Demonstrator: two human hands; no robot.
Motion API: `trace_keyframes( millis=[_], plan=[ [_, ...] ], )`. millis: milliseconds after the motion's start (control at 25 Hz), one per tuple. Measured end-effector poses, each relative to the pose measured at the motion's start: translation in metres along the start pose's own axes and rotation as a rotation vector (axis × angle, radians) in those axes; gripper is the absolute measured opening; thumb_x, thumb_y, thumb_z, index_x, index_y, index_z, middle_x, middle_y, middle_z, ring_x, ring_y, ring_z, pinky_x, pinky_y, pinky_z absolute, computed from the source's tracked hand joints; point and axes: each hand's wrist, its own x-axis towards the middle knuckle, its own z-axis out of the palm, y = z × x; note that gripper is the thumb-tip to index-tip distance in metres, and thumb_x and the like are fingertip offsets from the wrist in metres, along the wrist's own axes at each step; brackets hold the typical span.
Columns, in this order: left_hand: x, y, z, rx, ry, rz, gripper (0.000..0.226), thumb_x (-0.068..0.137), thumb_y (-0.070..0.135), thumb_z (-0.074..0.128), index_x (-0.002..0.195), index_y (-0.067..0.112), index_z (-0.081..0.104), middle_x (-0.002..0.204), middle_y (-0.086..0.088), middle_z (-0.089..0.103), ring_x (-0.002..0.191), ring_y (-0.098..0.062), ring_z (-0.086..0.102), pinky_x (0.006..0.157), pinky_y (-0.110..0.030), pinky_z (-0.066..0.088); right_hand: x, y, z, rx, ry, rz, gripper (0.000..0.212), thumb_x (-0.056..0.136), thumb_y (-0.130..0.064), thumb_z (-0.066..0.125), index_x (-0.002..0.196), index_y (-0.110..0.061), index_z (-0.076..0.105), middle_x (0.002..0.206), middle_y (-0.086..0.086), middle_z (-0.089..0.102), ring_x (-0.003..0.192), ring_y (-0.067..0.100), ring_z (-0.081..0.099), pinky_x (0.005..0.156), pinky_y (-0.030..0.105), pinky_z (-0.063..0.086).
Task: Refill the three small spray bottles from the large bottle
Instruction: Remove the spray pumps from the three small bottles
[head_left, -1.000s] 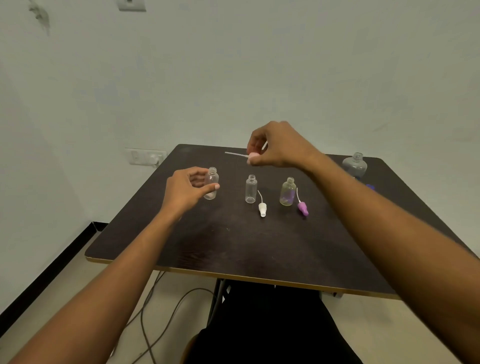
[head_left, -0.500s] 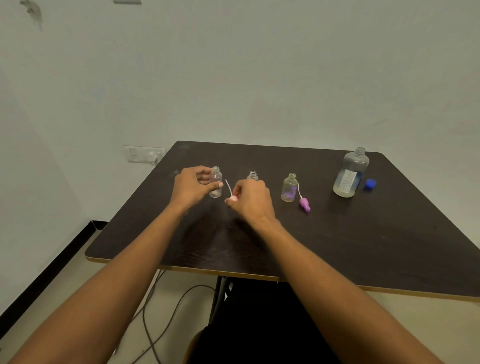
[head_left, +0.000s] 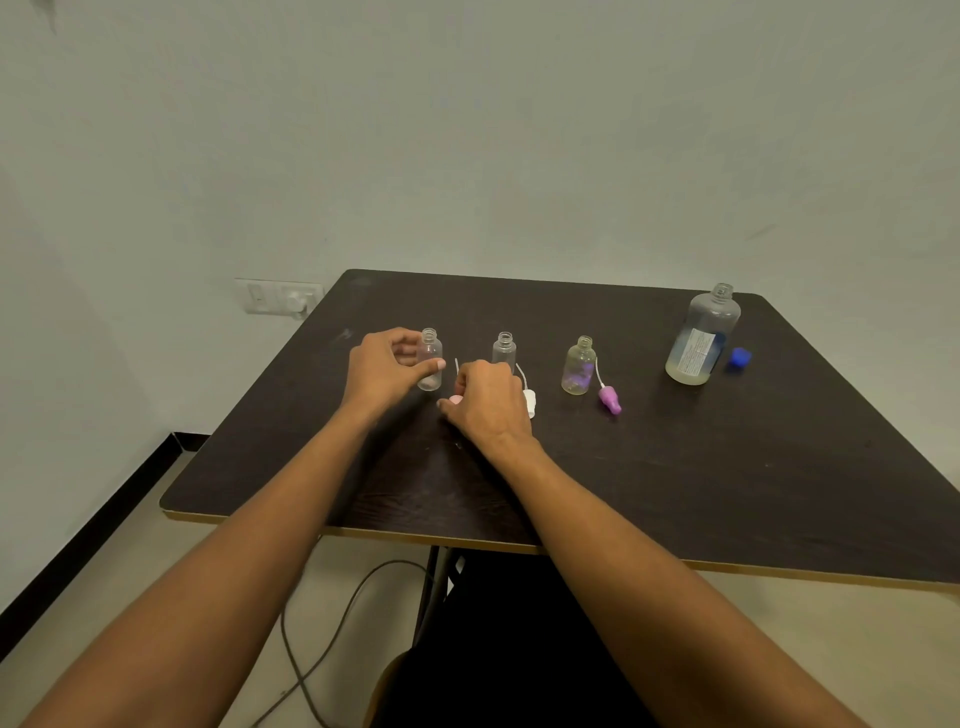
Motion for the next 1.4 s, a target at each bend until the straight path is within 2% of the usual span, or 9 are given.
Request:
trace_keyframes(
  millis=[200,280,440,560,680,840,1160,1280,1400],
  plan=[
    [0.0,-0.006,0.003,0.047,-0.009,0.003,0.049,0.077,0.03,0.093,0.121,0.019,0.075,0.11,0.003,0.079,0.087,0.007,0.069,0.077,-0.013,0.052,0.0,-0.003,0.003,-0.037,0.012,-0.014,0.03,0.084,-0.039,0.084,0.1,-0.015,0.075,0.095,0.007,0.073,0.091,0.032,0.071,0.074,0.038,0.06],
    [-0.001,-0.006,0.003,0.051,-0.014,-0.006,0.048,0.077,0.03,0.093,0.121,0.02,0.075,0.108,0.006,0.078,0.086,0.009,0.068,0.076,-0.012,0.052,0.001,-0.003,0.004,-0.048,0.021,-0.017,0.03,0.084,-0.039,0.083,0.1,-0.015,0.075,0.094,0.007,0.072,0.09,0.032,0.071,0.072,0.036,0.059],
    [-0.003,-0.006,0.003,0.039,-0.023,-0.024,0.047,0.077,0.029,0.094,0.119,0.021,0.075,0.105,0.008,0.078,0.087,0.006,0.071,0.084,-0.02,0.058,0.002,-0.003,0.004,-0.054,0.014,-0.019,0.029,0.084,-0.039,0.082,0.099,-0.015,0.075,0.092,0.007,0.072,0.089,0.031,0.071,0.074,0.038,0.061],
    [-0.004,-0.006,0.004,0.044,-0.032,-0.033,0.05,0.077,0.026,0.094,0.123,0.019,0.074,0.11,0.004,0.078,0.085,0.006,0.071,0.077,-0.012,0.053,0.003,-0.002,0.005,-0.052,0.017,-0.023,0.03,0.084,-0.041,0.082,0.098,-0.015,0.074,0.09,0.004,0.071,0.087,0.029,0.07,0.068,0.035,0.055],
    [-0.004,-0.006,0.003,0.041,-0.036,-0.049,0.055,0.078,0.023,0.094,0.128,0.017,0.071,0.115,0.002,0.078,0.084,0.007,0.07,0.075,-0.01,0.05,0.002,0.0,0.006,-0.023,0.026,-0.027,0.032,0.084,-0.043,0.083,0.099,-0.017,0.074,0.085,0.0,0.063,0.08,0.024,0.062,0.064,0.032,0.046],
    [-0.005,-0.005,0.002,0.031,-0.043,-0.046,0.058,0.078,0.022,0.094,0.13,0.017,0.07,0.118,0.0,0.078,0.09,-0.001,0.073,0.079,-0.013,0.053,0.001,0.002,0.006,0.001,0.033,-0.032,0.035,0.083,-0.046,0.083,0.098,-0.016,0.072,0.085,-0.001,0.063,0.075,0.02,0.054,0.064,0.031,0.045],
    [-0.01,-0.003,-0.002,0.016,-0.059,-0.03,0.066,0.077,0.026,0.094,0.136,0.016,0.067,0.127,-0.001,0.075,0.112,-0.012,0.072,0.092,-0.022,0.054,-0.001,0.005,0.004,0.041,0.037,-0.043,0.039,0.081,-0.055,0.082,0.085,-0.021,0.063,0.085,0.001,0.068,0.084,0.025,0.067,0.063,0.033,0.047],
    [-0.014,0.0,-0.008,0.046,-0.055,-0.004,0.068,0.078,0.029,0.094,0.138,0.016,0.065,0.131,-0.001,0.073,0.119,-0.014,0.07,0.1,-0.029,0.055,-0.004,0.008,-0.003,0.015,0.043,-0.08,0.046,0.081,-0.064,0.078,0.09,-0.02,0.067,0.088,0.001,0.069,0.089,0.026,0.068,0.073,0.04,0.058],
    [-0.018,0.006,-0.021,0.061,-0.034,0.022,0.071,0.078,0.03,0.093,0.141,0.016,0.063,0.136,-0.002,0.071,0.124,-0.015,0.067,0.095,-0.022,0.052,-0.01,0.012,-0.026,0.025,0.098,-0.127,0.046,0.084,-0.067,0.075,0.098,-0.023,0.072,0.085,-0.004,0.07,0.086,0.018,0.07,0.078,0.041,0.062]
  ],
)
